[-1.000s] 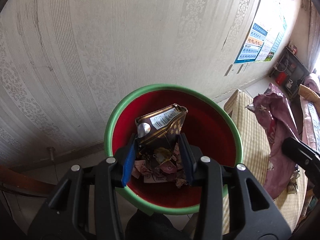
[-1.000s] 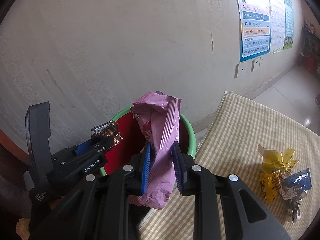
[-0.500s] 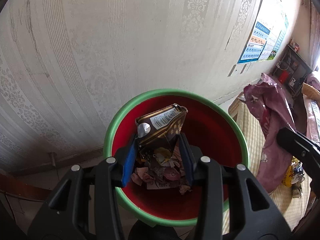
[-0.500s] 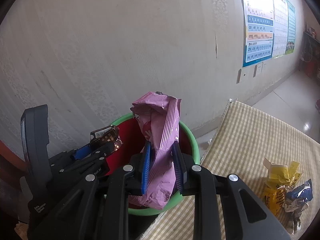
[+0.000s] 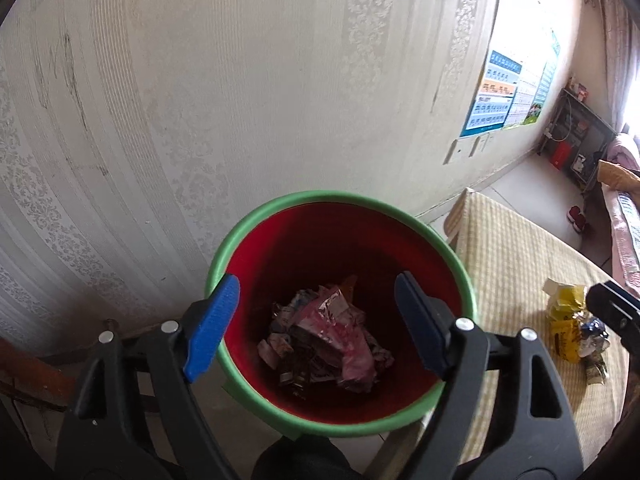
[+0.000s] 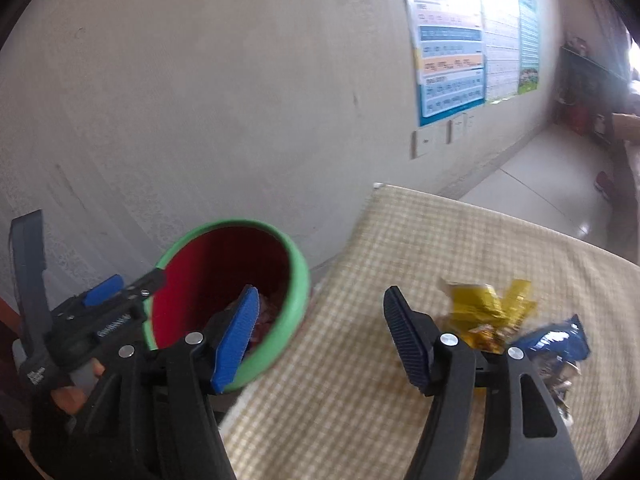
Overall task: Collect trash
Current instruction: 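Open both tools to drop the wrapper and pink bag into the bucket, then grasp the white printed cup with the right tool while the left tool grasps the yellow wrapper, then carry the white cup and yellow wrapper over the red bucket with both tools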
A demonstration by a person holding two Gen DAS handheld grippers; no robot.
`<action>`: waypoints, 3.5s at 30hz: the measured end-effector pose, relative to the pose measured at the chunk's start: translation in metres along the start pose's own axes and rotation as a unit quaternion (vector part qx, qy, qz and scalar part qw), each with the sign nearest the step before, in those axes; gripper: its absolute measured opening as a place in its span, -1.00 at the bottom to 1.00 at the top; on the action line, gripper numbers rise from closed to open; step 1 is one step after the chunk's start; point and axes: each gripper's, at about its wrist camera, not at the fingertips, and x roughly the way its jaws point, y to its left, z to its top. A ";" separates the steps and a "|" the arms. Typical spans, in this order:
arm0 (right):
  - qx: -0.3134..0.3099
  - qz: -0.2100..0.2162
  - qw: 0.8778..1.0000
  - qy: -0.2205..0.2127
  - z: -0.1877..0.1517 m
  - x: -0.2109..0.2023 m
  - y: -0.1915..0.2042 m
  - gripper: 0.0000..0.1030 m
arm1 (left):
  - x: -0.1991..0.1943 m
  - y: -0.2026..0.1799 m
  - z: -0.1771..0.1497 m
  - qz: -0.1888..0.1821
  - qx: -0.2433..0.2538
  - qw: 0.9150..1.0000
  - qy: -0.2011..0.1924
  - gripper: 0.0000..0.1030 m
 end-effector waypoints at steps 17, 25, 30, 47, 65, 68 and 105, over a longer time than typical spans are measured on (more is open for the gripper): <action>0.181 -0.105 0.973 0.096 -0.092 -0.004 -0.197 -0.02 | -0.030 -0.115 -0.057 -0.088 0.113 0.989 0.043 0.53; 0.181 -0.074 0.978 0.078 -0.136 -0.064 -0.177 -0.02 | -0.015 -0.186 -0.052 -0.141 0.120 0.981 0.061 0.52; 0.178 -0.077 0.978 0.079 -0.159 -0.083 -0.176 -0.02 | 0.022 -0.242 -0.063 -0.156 0.142 0.972 0.102 0.52; 0.168 -0.063 0.982 0.053 -0.157 -0.089 -0.171 -0.02 | 0.033 -0.255 -0.073 -0.186 0.140 0.960 0.157 -0.89; 0.168 -0.067 0.982 0.059 -0.159 -0.083 -0.173 -0.02 | 0.072 -0.256 -0.076 -0.188 0.117 0.958 0.183 -0.35; 0.167 -0.066 0.982 0.061 -0.159 -0.081 -0.172 -0.02 | 0.061 -0.248 -0.071 -0.196 0.112 0.959 0.171 -0.47; 0.066 -0.032 0.997 0.003 -0.096 -0.113 -0.080 -0.01 | -0.077 -0.150 -0.059 -0.145 0.103 0.984 0.015 -0.49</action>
